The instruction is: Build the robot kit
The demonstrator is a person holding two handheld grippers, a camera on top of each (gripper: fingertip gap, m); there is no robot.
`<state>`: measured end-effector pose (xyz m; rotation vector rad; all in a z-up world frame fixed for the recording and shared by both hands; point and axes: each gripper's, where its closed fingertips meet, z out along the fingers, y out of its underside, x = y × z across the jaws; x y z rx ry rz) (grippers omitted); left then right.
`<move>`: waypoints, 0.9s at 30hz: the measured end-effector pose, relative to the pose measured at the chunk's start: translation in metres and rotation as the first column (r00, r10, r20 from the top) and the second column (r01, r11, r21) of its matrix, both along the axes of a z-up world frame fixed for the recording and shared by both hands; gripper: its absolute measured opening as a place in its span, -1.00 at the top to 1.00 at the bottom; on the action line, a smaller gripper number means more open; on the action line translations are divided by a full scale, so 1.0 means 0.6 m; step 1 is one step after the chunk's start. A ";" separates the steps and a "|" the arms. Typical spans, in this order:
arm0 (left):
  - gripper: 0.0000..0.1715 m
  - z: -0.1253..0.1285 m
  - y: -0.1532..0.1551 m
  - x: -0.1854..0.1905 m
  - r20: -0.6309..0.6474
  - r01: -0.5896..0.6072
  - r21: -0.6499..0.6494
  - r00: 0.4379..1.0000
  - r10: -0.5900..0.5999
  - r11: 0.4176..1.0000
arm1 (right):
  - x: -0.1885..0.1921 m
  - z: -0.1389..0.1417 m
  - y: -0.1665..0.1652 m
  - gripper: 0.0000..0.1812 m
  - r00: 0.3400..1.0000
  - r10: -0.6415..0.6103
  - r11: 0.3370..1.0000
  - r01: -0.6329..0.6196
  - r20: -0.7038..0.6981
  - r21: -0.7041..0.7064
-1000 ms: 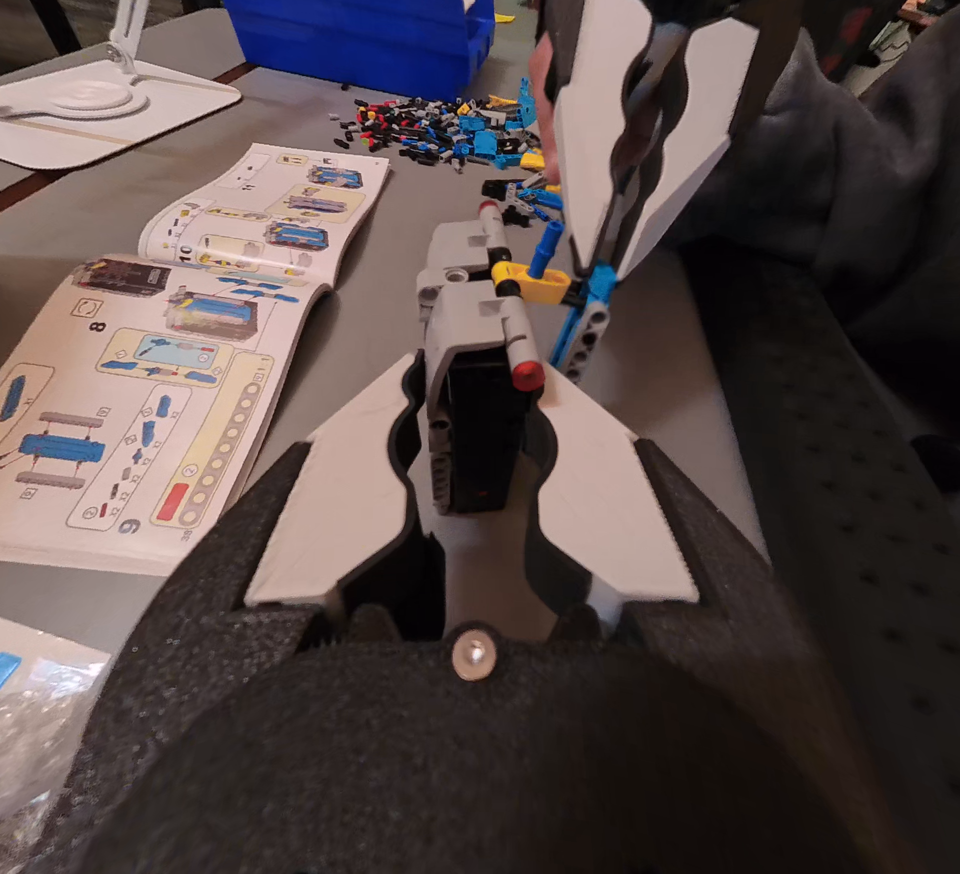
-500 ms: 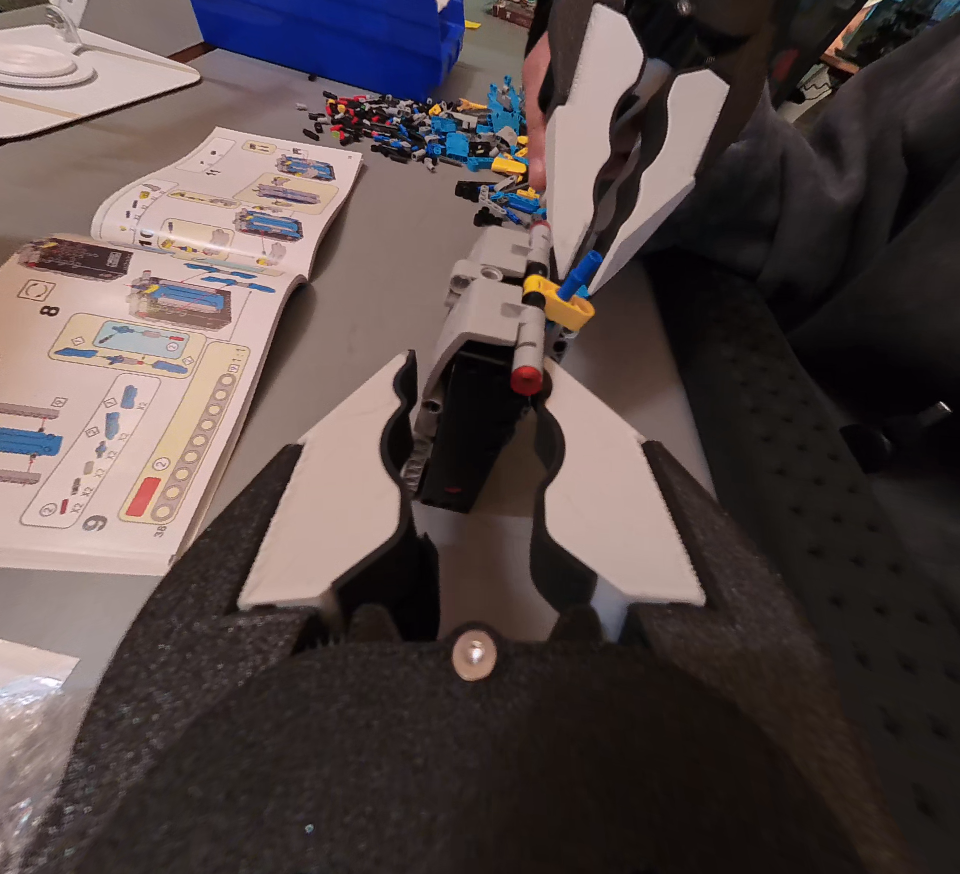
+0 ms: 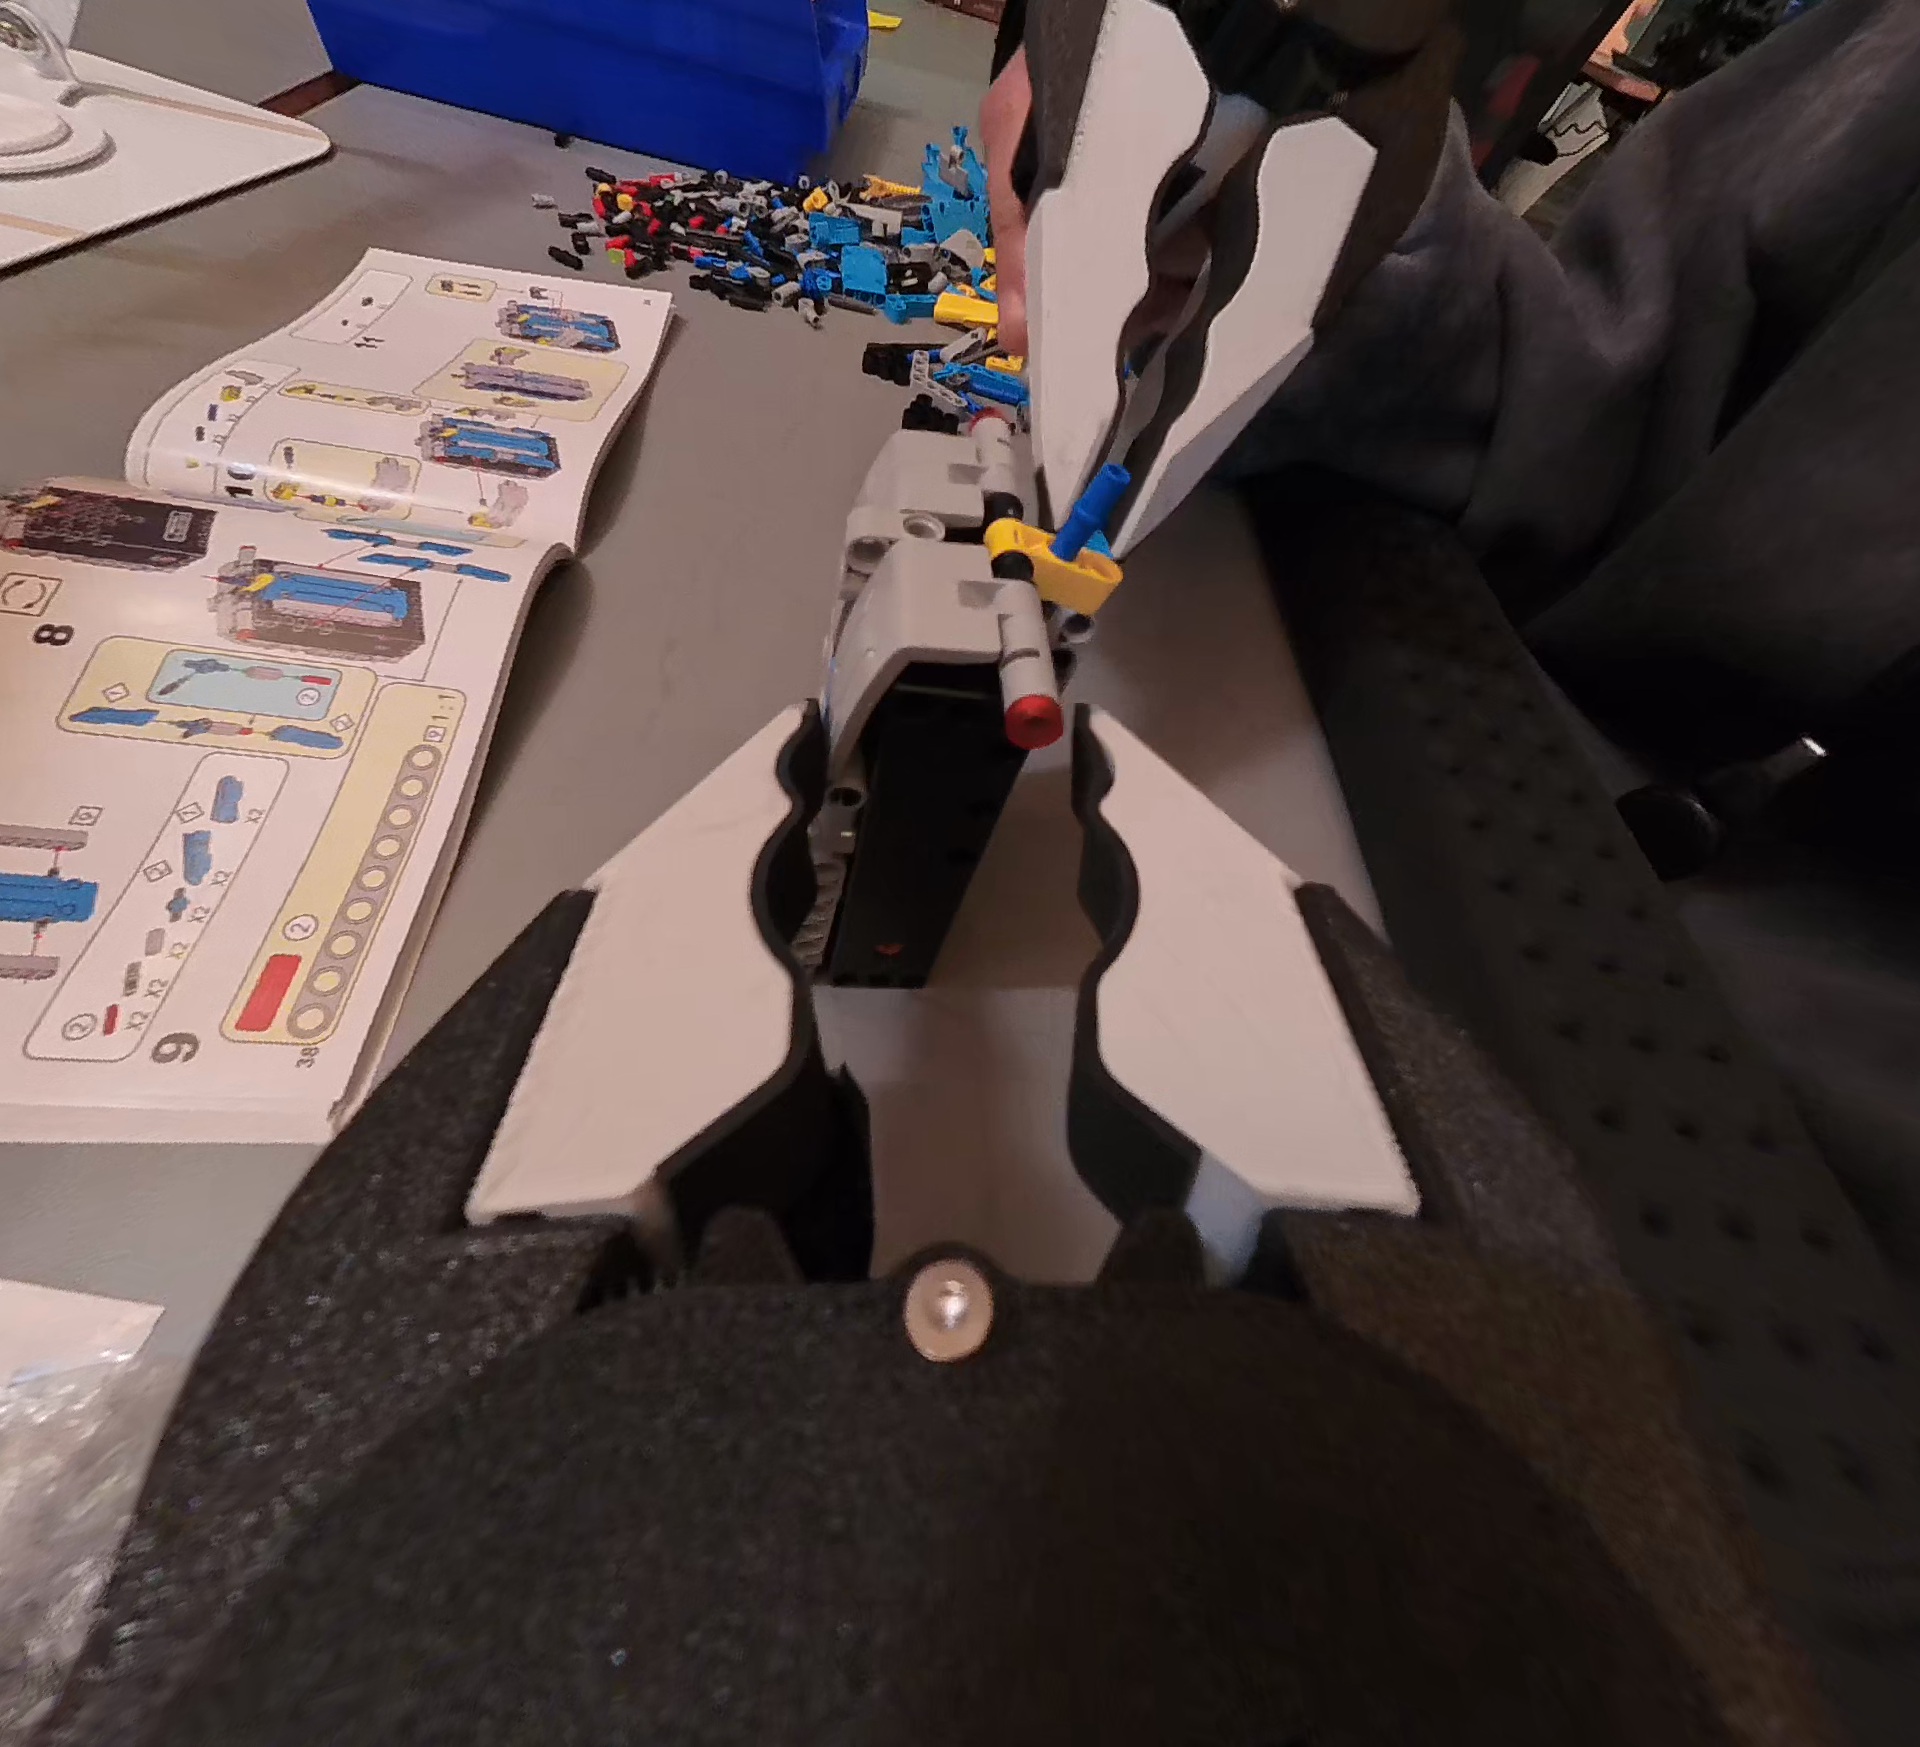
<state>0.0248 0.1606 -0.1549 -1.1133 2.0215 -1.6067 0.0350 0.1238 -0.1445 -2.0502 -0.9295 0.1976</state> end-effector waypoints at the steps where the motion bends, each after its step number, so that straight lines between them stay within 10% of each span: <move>1: 0.44 -0.001 -0.002 0.000 -0.005 0.002 -0.003 1.000 -0.002 1.000 | -0.001 -0.001 0.000 0.93 1.000 0.002 1.000 -0.002 0.004 0.000; 27: 0.19 -0.010 -0.010 -0.012 -0.026 -0.019 0.091 0.999 0.021 0.996 | -0.030 0.002 0.002 0.93 1.000 0.016 0.997 -0.015 -0.015 0.075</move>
